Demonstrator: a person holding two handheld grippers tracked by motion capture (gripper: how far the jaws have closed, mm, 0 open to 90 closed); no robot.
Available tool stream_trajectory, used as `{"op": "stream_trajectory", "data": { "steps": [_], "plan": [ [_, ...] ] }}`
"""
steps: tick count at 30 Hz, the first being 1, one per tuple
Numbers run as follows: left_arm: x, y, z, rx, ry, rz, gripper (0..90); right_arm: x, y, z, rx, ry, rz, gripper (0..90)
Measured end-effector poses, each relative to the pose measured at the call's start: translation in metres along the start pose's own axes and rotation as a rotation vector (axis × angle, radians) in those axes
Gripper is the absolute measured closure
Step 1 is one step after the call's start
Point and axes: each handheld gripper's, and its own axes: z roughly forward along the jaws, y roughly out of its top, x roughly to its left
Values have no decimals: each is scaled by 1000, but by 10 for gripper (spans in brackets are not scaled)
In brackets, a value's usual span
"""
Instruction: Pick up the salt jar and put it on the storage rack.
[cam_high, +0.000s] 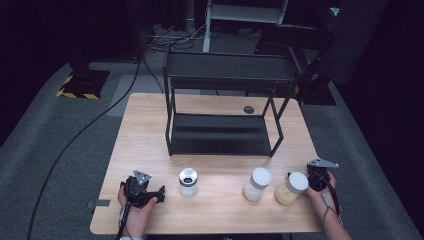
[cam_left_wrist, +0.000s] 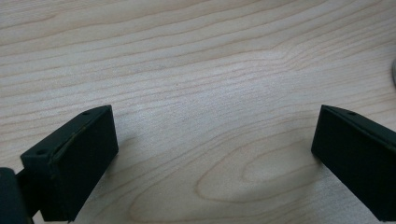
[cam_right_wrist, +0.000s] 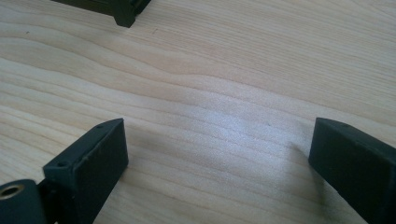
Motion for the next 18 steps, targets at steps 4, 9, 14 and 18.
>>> {"op": "stream_trajectory", "data": {
  "steps": [4, 9, 14, 18],
  "plan": [
    [-1, -1, -1, -7, -4, 0, 19, 0, 0, 0, 0, 0, 0, 47],
    [0, -3, -3, -27, -27, -11, 33, 0, 0, 0, 0, 0, 0, 47],
    [-3, -6, -13, -90, -32, -15, 36, 0, 0, 0, 0, 1, 0, 46],
    [-5, -8, -22, -152, -47, -16, 41, -1, 0, 0, 0, 3, -2, 46]
  ]
}}
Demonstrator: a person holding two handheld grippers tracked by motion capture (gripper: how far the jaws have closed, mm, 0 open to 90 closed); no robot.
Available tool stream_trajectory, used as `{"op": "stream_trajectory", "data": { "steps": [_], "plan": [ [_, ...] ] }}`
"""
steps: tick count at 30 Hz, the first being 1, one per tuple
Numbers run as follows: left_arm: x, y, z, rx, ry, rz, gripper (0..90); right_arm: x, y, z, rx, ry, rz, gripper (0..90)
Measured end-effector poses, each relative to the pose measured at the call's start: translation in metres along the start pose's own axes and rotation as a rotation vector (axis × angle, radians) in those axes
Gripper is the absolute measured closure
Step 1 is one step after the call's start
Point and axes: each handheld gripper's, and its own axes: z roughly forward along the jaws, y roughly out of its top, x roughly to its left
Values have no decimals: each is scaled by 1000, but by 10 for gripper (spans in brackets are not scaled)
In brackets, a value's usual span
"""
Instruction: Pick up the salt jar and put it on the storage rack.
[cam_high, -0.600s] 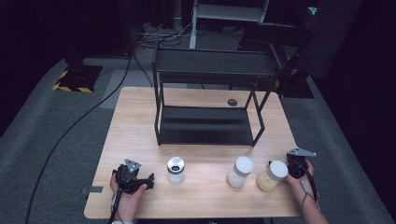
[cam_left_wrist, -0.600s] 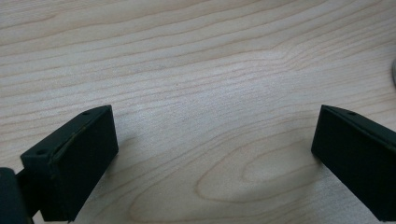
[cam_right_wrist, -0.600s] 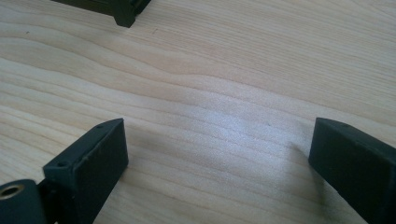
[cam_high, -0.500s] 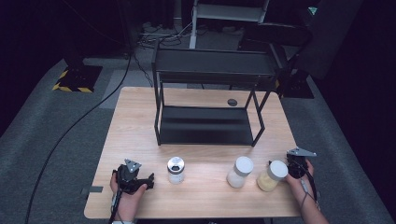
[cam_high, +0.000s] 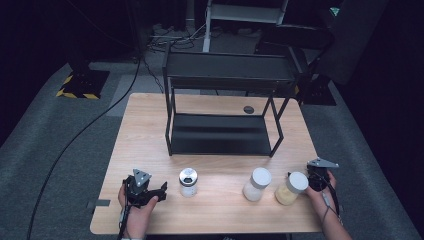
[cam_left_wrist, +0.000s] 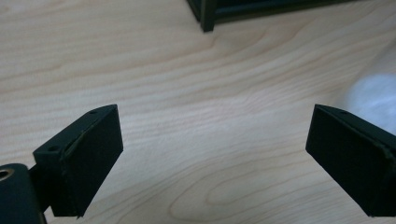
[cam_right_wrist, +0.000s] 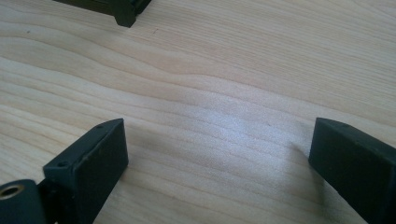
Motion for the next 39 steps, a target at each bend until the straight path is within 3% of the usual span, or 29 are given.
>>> {"op": "stream_trajectory", "data": {
  "steps": [8, 18, 27, 39],
  "plan": [
    [-9, -2, -19, -110, -17, 30, 44, -1, 0, 0, 0, 3, -3, 46],
    [-18, 1, -35, -208, -23, 59, 44, -1, 0, 0, 0, 3, -3, 46],
    [-24, 3, -40, -250, -28, 52, 43, -1, 0, 0, 0, 3, -4, 47],
    [-36, 13, -39, -251, -40, 47, 44, -1, 0, 0, 0, 3, -4, 46]
  ]
}}
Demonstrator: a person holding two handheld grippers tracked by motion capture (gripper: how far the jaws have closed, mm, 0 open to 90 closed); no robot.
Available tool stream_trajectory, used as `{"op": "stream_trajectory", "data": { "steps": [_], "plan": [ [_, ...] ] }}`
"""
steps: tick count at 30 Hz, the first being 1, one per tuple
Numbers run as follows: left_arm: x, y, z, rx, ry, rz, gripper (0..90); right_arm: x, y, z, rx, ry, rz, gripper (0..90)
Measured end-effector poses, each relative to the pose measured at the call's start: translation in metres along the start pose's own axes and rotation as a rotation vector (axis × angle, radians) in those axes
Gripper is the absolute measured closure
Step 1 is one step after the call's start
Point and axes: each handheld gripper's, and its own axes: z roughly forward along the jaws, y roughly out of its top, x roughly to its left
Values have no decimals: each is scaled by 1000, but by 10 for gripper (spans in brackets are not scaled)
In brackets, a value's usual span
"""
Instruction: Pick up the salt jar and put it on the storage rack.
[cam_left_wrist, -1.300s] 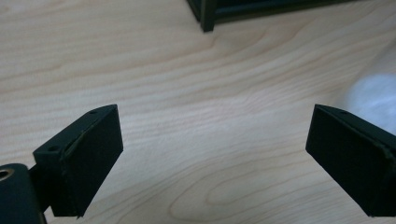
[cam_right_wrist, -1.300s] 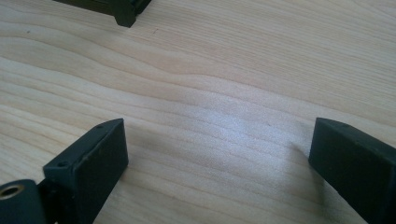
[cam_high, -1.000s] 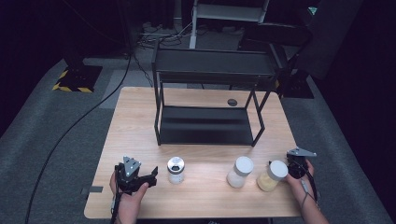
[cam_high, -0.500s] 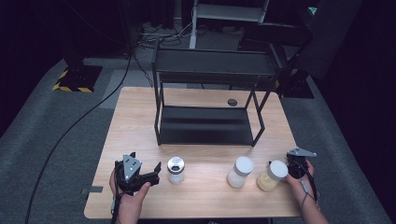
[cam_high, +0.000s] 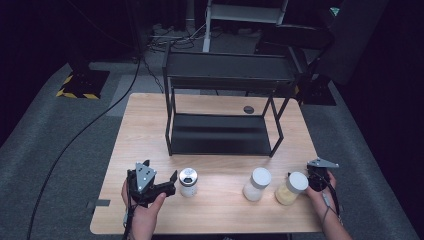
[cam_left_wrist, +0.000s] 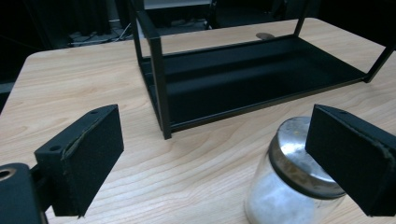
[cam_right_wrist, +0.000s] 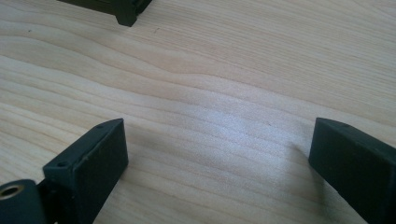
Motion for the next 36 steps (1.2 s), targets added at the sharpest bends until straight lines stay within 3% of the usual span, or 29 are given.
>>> {"op": "stream_trajectory", "data": {
  "steps": [8, 24, 36],
  "plan": [
    [-10, 8, 4, 0, -33, -11, 44, 0, 0, 0, 0, 0, 0, 46],
    [-29, 17, 14, -1, -82, 9, 44, 0, 0, 0, 0, 0, 0, 46],
    [-38, 10, 25, 45, -79, 19, 44, 0, 0, 0, 0, 0, 0, 46]
  ]
}}
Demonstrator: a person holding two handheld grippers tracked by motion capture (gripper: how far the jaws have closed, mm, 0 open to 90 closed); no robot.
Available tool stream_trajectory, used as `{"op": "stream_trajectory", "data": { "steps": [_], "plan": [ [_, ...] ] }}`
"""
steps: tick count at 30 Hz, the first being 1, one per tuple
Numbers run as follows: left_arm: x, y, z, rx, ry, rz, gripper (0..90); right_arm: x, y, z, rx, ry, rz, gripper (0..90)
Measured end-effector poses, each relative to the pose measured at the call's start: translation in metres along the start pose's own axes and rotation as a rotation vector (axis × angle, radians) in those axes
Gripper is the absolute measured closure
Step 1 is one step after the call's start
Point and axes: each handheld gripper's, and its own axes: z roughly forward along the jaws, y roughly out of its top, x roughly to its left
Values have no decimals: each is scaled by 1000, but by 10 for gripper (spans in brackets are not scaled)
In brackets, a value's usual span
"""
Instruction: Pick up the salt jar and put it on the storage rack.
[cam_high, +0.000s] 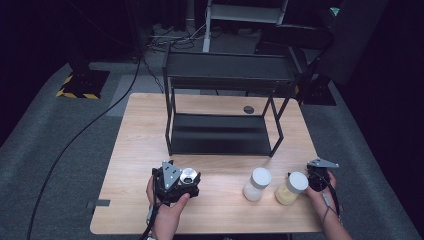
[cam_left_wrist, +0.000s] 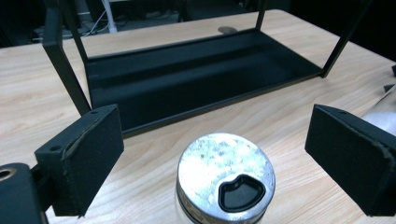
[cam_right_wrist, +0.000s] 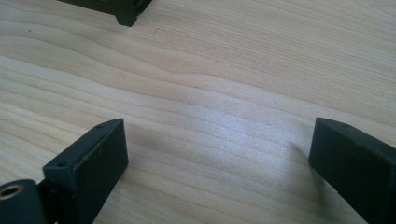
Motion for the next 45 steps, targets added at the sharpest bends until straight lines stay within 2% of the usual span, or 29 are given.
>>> {"op": "stream_trajectory", "data": {
  "steps": [13, 26, 40, 45],
  "plan": [
    [-3, -9, 12, 58, -15, 0, 48, 0, 0, 0, 0, 0, 0, 46],
    [-4, -20, 23, 106, -9, -12, 62, 0, 0, 0, 0, 0, 0, 46],
    [-5, -26, 35, 160, -6, -1, 68, 0, 0, 0, 0, 0, 0, 46],
    [-9, -28, 38, 172, 9, 6, 70, 0, 0, 0, 0, 0, 0, 46]
  ]
}}
